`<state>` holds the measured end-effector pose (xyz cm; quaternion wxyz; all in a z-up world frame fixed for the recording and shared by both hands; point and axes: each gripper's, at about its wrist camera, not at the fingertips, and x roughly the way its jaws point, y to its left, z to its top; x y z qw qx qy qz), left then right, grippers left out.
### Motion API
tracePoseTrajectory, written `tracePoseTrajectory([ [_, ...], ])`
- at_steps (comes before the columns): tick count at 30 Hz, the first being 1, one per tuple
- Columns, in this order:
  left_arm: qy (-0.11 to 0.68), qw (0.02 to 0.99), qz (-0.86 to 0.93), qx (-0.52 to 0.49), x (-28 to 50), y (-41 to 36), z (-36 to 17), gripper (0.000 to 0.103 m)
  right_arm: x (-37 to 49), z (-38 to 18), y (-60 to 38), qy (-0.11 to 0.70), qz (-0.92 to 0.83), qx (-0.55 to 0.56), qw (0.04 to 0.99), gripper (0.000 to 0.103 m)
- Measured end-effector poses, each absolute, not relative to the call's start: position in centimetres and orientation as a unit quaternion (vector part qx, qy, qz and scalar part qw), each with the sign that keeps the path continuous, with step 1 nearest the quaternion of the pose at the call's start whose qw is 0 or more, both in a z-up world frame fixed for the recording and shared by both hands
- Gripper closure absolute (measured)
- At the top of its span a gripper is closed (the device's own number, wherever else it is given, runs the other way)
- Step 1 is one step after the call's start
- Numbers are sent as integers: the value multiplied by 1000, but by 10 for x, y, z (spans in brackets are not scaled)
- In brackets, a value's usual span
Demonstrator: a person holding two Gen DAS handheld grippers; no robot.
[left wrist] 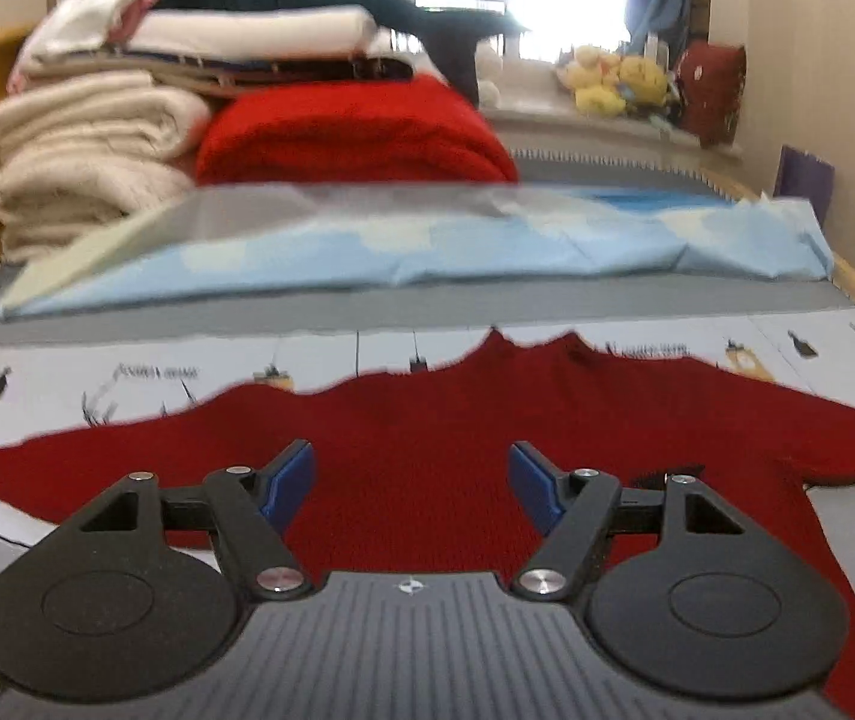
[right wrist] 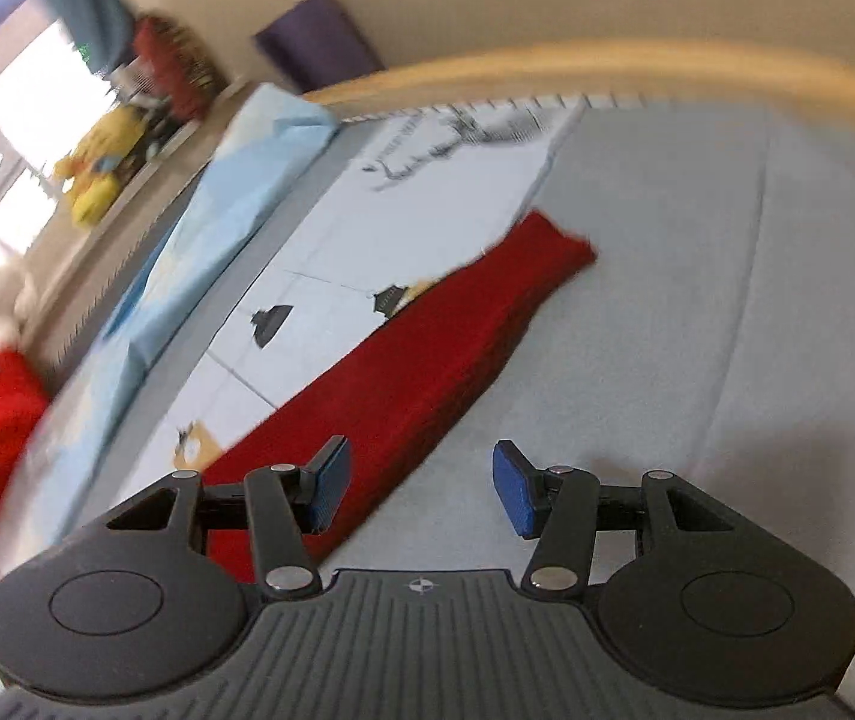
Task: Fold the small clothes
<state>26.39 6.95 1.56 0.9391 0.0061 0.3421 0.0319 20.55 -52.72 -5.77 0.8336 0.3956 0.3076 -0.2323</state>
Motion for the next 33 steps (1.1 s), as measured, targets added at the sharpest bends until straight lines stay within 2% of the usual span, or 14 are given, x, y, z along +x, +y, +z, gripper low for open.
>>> tracePoseTrajectory([
  [2,358,933,32,7,268,77,4,52,213,-79,-530,317,-231,421,818,48],
  [5,373,928,20,1,274,81,-4,66,222,-96,-533,324,-234,449,800,49],
  [7,378,926,16,0,272,83,-4,69,232,-106,-537,316,-252,456,793,49],
  [12,393,919,25,4,277,88,-12,68,247,-129,-543,288,-272,506,766,49],
  [17,412,910,34,7,285,94,-21,62,267,-137,-545,275,-284,490,776,50],
  [19,415,909,37,2,287,96,-22,59,271,-138,-545,272,-294,481,779,66],
  [20,416,908,38,0,288,97,-23,59,272,-138,-546,271,-300,480,779,82],
  [21,418,908,39,-2,289,99,-23,59,273,-140,-547,270,-304,482,776,86],
  [24,421,906,44,-7,289,104,-22,59,273,-140,-548,264,-318,482,773,90],
  [29,424,904,57,-20,286,118,-18,59,299,-77,-495,224,-312,323,865,90],
  [33,423,901,83,-44,285,139,-13,59,315,-11,-389,155,-192,171,954,90],
])
